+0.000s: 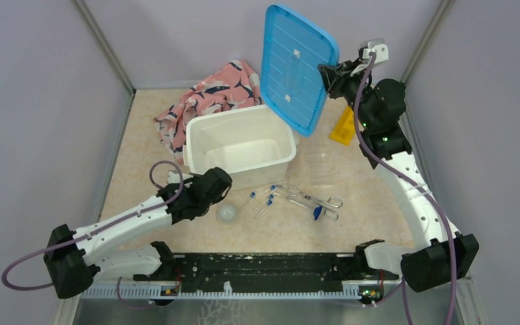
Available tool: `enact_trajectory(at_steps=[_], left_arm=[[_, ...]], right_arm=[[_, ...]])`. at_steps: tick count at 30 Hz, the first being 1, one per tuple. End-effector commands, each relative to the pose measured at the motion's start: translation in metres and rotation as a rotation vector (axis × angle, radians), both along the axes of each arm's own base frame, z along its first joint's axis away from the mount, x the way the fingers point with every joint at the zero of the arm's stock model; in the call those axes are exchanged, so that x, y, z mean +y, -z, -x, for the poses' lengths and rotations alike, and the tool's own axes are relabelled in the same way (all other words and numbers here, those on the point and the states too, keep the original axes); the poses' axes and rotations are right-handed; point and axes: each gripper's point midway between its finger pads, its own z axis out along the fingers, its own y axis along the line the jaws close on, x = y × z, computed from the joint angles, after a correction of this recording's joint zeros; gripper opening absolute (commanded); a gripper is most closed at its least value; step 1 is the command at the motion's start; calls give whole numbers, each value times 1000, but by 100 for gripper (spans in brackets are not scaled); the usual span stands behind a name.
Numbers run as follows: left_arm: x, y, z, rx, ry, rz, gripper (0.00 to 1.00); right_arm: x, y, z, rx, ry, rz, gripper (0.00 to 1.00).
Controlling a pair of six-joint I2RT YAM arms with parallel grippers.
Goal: Organize the chemistry lab equipment
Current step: Move the storage box to the center of the board.
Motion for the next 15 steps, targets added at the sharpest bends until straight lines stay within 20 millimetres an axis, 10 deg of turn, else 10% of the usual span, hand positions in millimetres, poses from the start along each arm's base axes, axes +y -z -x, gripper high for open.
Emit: enact_trajectory(at_steps=[1, 15], left_arm=[[7, -6, -27, -63, -46, -26, 0], [-21, -6, -103, -113, 49, -47, 0]], right_arm=[[4, -29, 7, -98, -22, -41, 0], [1, -56, 9, -147, -3, -26, 0]])
